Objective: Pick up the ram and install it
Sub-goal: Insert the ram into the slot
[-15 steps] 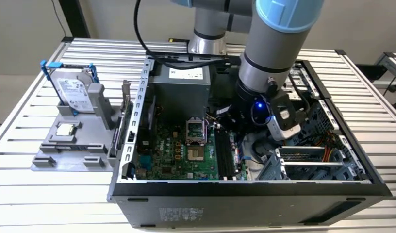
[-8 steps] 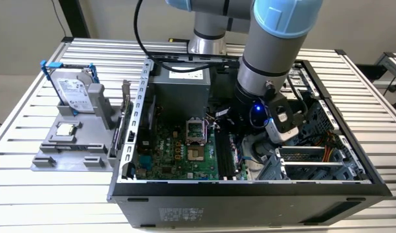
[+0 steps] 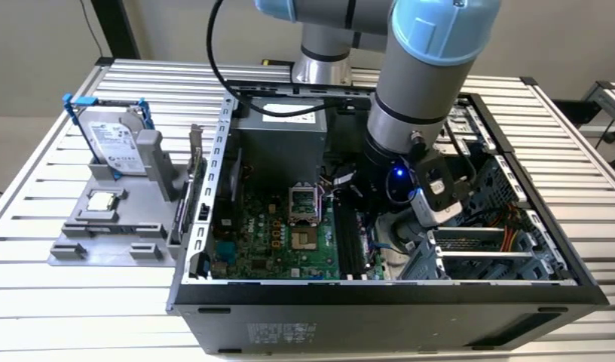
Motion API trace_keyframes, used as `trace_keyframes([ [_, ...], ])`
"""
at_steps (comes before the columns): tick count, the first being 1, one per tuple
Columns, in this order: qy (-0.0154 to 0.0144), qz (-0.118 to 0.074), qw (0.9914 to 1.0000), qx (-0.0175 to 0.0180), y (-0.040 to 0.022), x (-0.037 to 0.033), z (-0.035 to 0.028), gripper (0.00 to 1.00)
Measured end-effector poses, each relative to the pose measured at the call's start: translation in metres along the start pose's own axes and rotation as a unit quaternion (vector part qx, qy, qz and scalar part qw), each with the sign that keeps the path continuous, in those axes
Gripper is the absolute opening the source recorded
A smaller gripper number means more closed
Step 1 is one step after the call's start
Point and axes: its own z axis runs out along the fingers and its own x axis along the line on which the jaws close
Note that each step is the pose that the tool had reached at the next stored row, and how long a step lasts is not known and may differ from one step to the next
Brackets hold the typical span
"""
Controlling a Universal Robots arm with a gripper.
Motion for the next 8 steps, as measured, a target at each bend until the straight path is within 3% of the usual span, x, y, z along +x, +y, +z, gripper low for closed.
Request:
trace_keyframes([
  [8,0.0001,-0.007,0.99998,-0.0002,-0.0044,0.0025,0.0033,0.0],
])
